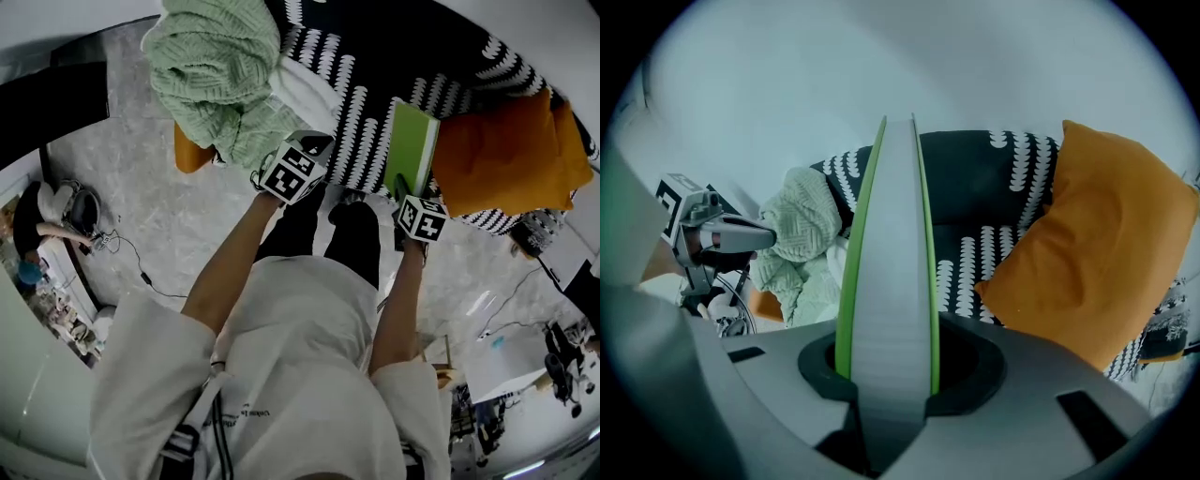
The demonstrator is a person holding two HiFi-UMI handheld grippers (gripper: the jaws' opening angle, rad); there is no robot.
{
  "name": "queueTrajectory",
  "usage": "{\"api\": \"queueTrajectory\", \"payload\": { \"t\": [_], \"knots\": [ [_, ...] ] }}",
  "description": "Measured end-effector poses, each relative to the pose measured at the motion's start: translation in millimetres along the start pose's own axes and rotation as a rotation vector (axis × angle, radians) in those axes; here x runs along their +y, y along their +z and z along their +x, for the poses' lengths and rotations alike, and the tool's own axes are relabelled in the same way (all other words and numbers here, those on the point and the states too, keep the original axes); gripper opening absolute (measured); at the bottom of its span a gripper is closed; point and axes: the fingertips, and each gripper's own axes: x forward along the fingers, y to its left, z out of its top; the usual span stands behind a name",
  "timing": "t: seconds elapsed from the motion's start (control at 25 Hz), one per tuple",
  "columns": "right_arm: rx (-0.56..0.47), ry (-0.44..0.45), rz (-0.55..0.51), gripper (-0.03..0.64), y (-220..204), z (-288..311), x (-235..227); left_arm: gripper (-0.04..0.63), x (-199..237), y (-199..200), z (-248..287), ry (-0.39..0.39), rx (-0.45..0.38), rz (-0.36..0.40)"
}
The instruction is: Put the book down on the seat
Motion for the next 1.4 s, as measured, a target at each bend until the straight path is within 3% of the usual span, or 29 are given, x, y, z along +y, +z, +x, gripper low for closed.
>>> {"api": "queueTrajectory", "payload": {
  "t": [0.24,0.56,0.68,0.84,1.0,1.12,1.24,1.4],
  "knots": [
    [0.017,-0.001,-0.018,0.129,-11,21,-6,0.009,17,-17,25,-0.01,0.014,-0.044],
    [0.01,0.042,0.002,0.129,-26,76,-19,0.009,48,-21,64,0.056,-0.018,-0.051],
    [0.022,0.07,0.006,0.129,-35,101,-21,0.009,54,-39,86,0.063,-0.006,-0.11],
    [0.028,0.11,0.009,0.129,-44,120,-24,0.009,46,-67,117,0.058,0.041,-0.134],
    [-0.031,0.263,0.172,0.129,-48,145,-13,0.009,38,-78,142,0.03,0.045,-0.149],
    [-0.047,0.395,0.313,0.129,-56,162,-3,0.009,33,-80,157,-0.01,0.007,-0.215],
    [-0.047,0.437,0.373,0.129,-59,173,-1,0.009,35,-88,169,-0.007,0.011,-0.245],
    [-0.069,0.507,0.468,0.129,-55,189,2,0.009,45,-103,184,0.018,0.047,-0.227]
  ]
}}
